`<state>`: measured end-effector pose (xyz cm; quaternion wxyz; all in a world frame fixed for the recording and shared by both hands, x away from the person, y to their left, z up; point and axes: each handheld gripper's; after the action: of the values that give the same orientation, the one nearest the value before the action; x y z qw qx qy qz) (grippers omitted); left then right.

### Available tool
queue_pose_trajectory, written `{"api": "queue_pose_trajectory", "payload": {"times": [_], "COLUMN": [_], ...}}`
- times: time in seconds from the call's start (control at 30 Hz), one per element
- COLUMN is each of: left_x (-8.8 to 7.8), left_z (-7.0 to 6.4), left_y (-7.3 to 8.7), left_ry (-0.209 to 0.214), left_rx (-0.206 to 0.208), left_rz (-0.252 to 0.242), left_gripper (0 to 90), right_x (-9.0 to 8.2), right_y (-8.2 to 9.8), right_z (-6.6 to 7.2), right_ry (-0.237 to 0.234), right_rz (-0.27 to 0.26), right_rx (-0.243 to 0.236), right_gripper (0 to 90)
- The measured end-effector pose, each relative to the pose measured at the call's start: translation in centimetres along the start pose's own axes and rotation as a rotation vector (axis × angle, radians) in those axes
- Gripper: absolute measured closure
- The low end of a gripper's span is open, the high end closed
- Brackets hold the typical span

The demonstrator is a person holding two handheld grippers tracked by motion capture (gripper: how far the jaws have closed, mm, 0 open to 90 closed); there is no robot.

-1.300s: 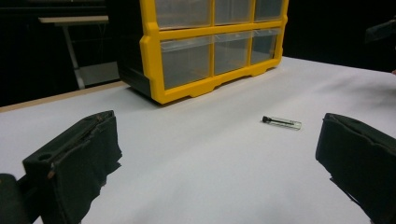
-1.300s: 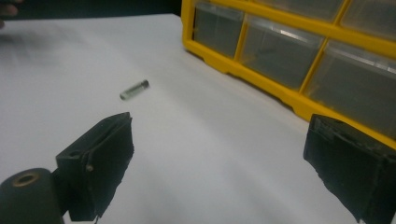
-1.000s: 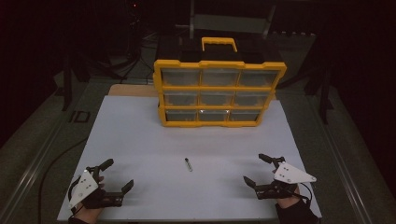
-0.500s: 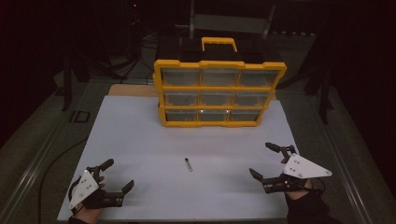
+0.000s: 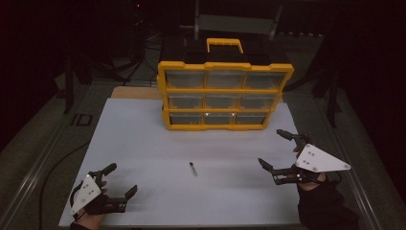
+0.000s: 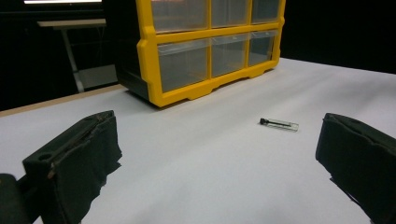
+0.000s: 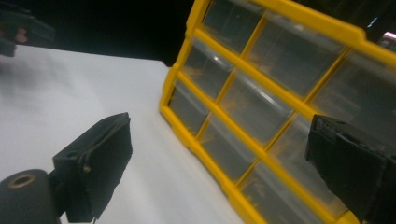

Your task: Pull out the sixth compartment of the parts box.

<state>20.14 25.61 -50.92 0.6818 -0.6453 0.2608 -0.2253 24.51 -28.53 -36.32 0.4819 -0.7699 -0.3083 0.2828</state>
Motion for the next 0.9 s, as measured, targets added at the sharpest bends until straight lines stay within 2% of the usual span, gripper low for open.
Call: {"api": "queue_pose_trajectory", "payload": {"times": [0.2,0.3,0.6,0.7,0.9], "left_x": [0.0,0.0,0.1,0.0,0.1], "left_z": [0.0,0.0,-0.1,-0.1,-0.1], "left_y": [0.0,0.0,0.0,0.0,0.0], "left_ry": [0.002,0.002,0.003,0.002,0.006], "left_rx": [0.001,0.0,0.009,0.011,0.013], "left_rz": [0.001,0.0,0.006,0.005,0.005], "left_gripper": [0.3,0.3,0.3,0.3,0.3], "right_x": [0.4,1.2,3.1,3.6,4.8], "right_y": [-1.0,-1.5,-2.0,-2.0,-2.0], "right_z": [-1.0,-1.5,-2.2,-2.4,-3.3], "right_ry": [0.0,0.001,-0.007,0.011,0.019], "right_rz": [-0.001,0.013,0.041,0.048,0.049], "right_rx": [-0.016,-0.041,-0.066,-0.11,-0.152], "right_gripper": [7.3,7.3,7.4,7.4,7.6]}}
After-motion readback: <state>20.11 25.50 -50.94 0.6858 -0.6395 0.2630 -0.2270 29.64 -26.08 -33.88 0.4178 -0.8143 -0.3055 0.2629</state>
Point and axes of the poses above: each handheld gripper's, and its own axes: x roughly forward along the jaws, y roughly out of its underside, z roughly to its left, and after that the axes turned 6 degrees about -z, right-handed
